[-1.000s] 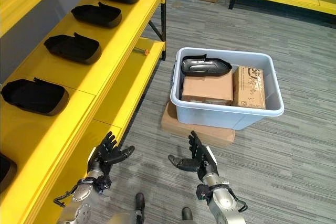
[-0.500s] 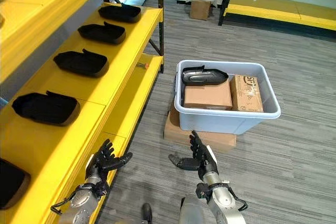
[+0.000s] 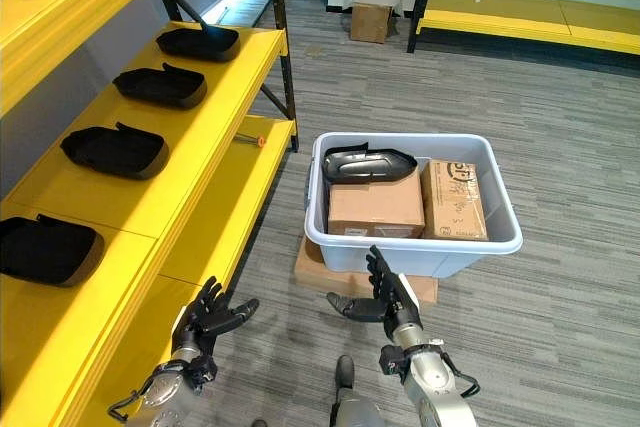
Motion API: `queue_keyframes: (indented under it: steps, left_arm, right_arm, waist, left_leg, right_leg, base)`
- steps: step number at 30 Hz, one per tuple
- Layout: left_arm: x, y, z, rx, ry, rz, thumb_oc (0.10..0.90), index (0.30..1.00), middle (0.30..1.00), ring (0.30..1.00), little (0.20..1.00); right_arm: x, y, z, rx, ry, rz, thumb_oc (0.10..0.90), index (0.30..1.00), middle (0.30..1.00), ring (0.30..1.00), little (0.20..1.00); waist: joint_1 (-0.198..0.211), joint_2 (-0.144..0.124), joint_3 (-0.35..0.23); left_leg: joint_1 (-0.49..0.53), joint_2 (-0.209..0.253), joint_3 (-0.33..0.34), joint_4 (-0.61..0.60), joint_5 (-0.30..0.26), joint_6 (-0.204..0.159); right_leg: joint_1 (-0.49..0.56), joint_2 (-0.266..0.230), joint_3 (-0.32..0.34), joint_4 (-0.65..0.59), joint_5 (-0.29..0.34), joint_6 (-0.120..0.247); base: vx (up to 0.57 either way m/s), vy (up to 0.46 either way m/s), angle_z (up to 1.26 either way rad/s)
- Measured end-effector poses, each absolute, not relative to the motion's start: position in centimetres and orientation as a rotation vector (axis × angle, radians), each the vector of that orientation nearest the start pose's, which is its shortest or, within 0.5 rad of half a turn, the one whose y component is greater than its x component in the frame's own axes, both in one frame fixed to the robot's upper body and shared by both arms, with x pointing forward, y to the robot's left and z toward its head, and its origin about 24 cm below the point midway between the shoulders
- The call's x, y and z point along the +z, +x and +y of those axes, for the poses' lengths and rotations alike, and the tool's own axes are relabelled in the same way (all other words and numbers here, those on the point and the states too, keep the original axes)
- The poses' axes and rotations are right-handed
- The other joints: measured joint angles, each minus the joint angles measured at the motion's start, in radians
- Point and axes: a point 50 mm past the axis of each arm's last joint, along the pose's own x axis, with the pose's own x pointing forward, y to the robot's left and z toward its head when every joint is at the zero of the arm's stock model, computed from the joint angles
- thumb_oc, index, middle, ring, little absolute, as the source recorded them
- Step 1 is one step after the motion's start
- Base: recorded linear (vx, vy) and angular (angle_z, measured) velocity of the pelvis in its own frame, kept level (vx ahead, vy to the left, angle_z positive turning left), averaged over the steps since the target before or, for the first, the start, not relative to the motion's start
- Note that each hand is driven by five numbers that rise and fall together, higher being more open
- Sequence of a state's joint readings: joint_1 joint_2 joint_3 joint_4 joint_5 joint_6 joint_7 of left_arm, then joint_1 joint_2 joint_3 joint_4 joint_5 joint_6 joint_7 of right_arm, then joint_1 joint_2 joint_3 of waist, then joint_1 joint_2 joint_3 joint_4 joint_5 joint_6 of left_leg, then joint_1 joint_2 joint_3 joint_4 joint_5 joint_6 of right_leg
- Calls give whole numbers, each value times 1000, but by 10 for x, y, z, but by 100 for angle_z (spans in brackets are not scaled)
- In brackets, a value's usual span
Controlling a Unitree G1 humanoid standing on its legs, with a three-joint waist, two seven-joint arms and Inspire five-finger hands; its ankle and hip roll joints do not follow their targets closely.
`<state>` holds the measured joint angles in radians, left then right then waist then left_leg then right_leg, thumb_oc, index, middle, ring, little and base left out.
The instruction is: Move parts from the plastic box to the shelf.
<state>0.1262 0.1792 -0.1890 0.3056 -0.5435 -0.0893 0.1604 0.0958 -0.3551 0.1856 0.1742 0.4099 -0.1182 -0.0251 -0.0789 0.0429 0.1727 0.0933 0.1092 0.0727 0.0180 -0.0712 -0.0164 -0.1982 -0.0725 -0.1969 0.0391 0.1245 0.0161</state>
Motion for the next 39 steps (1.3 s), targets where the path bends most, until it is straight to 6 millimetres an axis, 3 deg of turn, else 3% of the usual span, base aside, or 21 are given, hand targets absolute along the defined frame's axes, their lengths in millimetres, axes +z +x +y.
queue_keyframes:
  steps: [4, 16, 19, 22, 25, 26, 27, 28, 29, 30, 32, 33, 34, 35, 36, 37, 38, 39]
  left_arm:
    - [-46, 211, 166, 142, -313, 378, 900, 1000, 1000, 1000, 1000]
    - [-43, 215, 166, 145, -311, 367, 900, 1000, 1000, 1000, 1000]
    - [-42, 217, 167, 143, -307, 359, 900, 1000, 1000, 1000, 1000]
    - [-43, 216, 169, 152, -306, 364, 900, 1000, 1000, 1000, 1000]
    - [-43, 216, 169, 151, -307, 367, 900, 1000, 1000, 1000, 1000]
    - [-44, 215, 169, 150, -307, 369, 900, 1000, 1000, 1000, 1000]
    - [-44, 215, 169, 151, -305, 368, 900, 1000, 1000, 1000, 1000]
    - [-42, 218, 170, 145, -297, 363, 900, 1000, 1000, 1000, 1000]
    - [-43, 217, 170, 147, -298, 368, 900, 1000, 1000, 1000, 1000]
    - [-46, 213, 170, 149, -303, 380, 900, 1000, 1000, 1000, 1000]
    - [-48, 211, 170, 152, -321, 392, 900, 1000, 1000, 1000, 1000]
    - [-50, 210, 164, 148, -343, 400, 900, 1000, 1000, 1000, 1000]
    - [-48, 211, 164, 140, -340, 387, 900, 1000, 1000, 1000, 1000]
    - [-47, 216, 163, 138, -342, 378, 900, 1000, 1000, 1000, 1000]
    - [-52, 217, 164, 161, -343, 402, 900, 1000, 1000, 1000, 1000]
    - [-57, 214, 166, 183, -339, 422, 900, 1000, 1000, 1000, 1000]
    - [-62, 209, 172, 226, -336, 447, 900, 1000, 1000, 1000, 1000]
    - [-65, 204, 178, 253, -329, 459, 900, 1000, 1000, 1000, 1000]
  right_arm:
    - [-6, 224, -198, 41, 37, 200, 900, 1000, 1000, 1000, 1000]
    - [-3, 228, -197, 32, 43, 185, 900, 1000, 1000, 1000, 1000]
    - [-2, 228, -198, 22, 5, 183, 900, 1000, 1000, 1000, 1000]
    - [-2, 230, -196, 31, 4, 179, 900, 1000, 1000, 1000, 1000]
    - [-2, 229, -196, 32, 5, 179, 900, 1000, 1000, 1000, 1000]
    - [-2, 229, -196, 31, 5, 180, 900, 1000, 1000, 1000, 1000]
    - [-2, 229, -195, 32, 6, 179, 900, 1000, 1000, 1000, 1000]
    - [-3, 228, -195, 31, 9, 182, 900, 1000, 1000, 1000, 1000]
    - [-4, 226, -195, 30, 12, 186, 900, 1000, 1000, 1000, 1000]
    - [-5, 225, -194, 31, 11, 190, 900, 1000, 1000, 1000, 1000]
    - [-9, 220, -194, 27, 15, 200, 900, 1000, 1000, 1000, 1000]
    - [-11, 216, -198, 8, 4, 211, 900, 1000, 1000, 1000, 1000]
    - [-10, 216, -200, -3, 1, 203, 900, 1000, 1000, 1000, 1000]
    - [-11, 216, -202, -26, 5, 208, 900, 1000, 1000, 1000, 1000]
    - [-17, 216, -203, -47, 10, 228, 900, 1000, 1000, 1000, 1000]
    - [-20, 216, -202, -55, 17, 238, 900, 1000, 1000, 1000, 1000]
    - [-24, 215, -199, -55, 23, 251, 900, 1000, 1000, 1000, 1000]
    - [-24, 213, -198, -50, 25, 254, 900, 1000, 1000, 1000, 1000]
  waist:
    - [-4, 14, -5]
    - [-3, 41, -20]
    - [-3, 48, -24]
    - [2, 49, -24]
    - [1, 43, -24]
    - [2, 38, -24]
    - [4, 29, -21]
    - [3, -2, -5]
    - [15, -18, 1]
    - [28, -27, 3]
    - [28, -45, 6]
    - [10, -42, 8]
    - [-5, -37, 15]
    - [-5, -39, 30]
    - [15, -39, 32]
    - [28, -40, 34]
    - [60, -38, 42]
    - [62, -47, 43]
  left_leg:
    - [-1, 22, 2, 0, 27, -36]
    - [-48, 32, -8, -34, 26, -36]
    - [-76, 46, -27, -38, 23, -32]
    - [-83, 59, -30, -25, 1, 0]
    - [-94, 67, -32, 11, 2, 1]
    - [-106, 71, -34, 49, 8, -2]
    - [-127, 69, -40, 100, 28, -28]
    - [-197, 59, -60, 260, 50, -71]
    - [-252, 52, -82, 406, 56, -69]
    - [-296, 44, -101, 507, 101, -65]
    - [-318, 30, -102, 560, 127, -70]
    - [-376, 10, -66, 477, 127, -64]
    - [-431, 32, -48, 471, 106, -86]
    - [-445, 48, -23, 389, 106, -89]
    - [-475, 65, 16, 221, 130, -87]
    - [-477, 74, 18, 119, 158, -86]
    - [-477, 121, -1, 48, 183, -105]
    - [-470, 129, -5, 34, 202, -117]
  right_leg:
    - [-15, 15, -5, 51, -46, -9]
    - [-118, 8, -15, 152, -91, -12]
    - [-156, 8, -29, 181, -105, -13]
    - [-167, 21, -29, 205, -121, -32]
    - [-165, 33, -30, 208, -133, -35]
    - [-156, 38, -29, 203, -137, -36]
    - [-148, 46, -30, 196, -139, -37]
    - [-119, 35, -12, 172, -139, -40]
    - [-92, 32, -15, 152, -133, -49]
    - [-62, 39, -16, 129, -136, -55]
    - [-19, 35, -19, 87, -134, -52]
    - [5, 49, -17, 52, -145, -43]
    - [-55, 47, -3, 220, -212, -80]
    - [-63, 54, -21, 256, -216, -136]
    - [-56, 71, -18, 218, -216, -117]
    - [-37, 81, -18, 171, -220, -66]
    - [-34, 114, 27, 224, -214, -97]
    - [-18, 107, 25, 227, -208, -139]
  base:
    - [61, -85, 0]
    - [24, -63, 5]
    - [54, -124, 19]
    - [87, -148, 2]
    - [63, -164, 0]
    - [60, -214, -1]
    - [76, -275, 7]
    - [63, -221, 0]
    - [43, -134, -18]
    - [56, -79, -27]
    - [91, 1, -13]
    - [187, 50, 21]
    - [265, 106, 49]
    - [229, 142, 24]
    - [267, 171, -8]
    - [280, 155, -79]
    - [188, 105, -82]
    - [273, 138, -75]
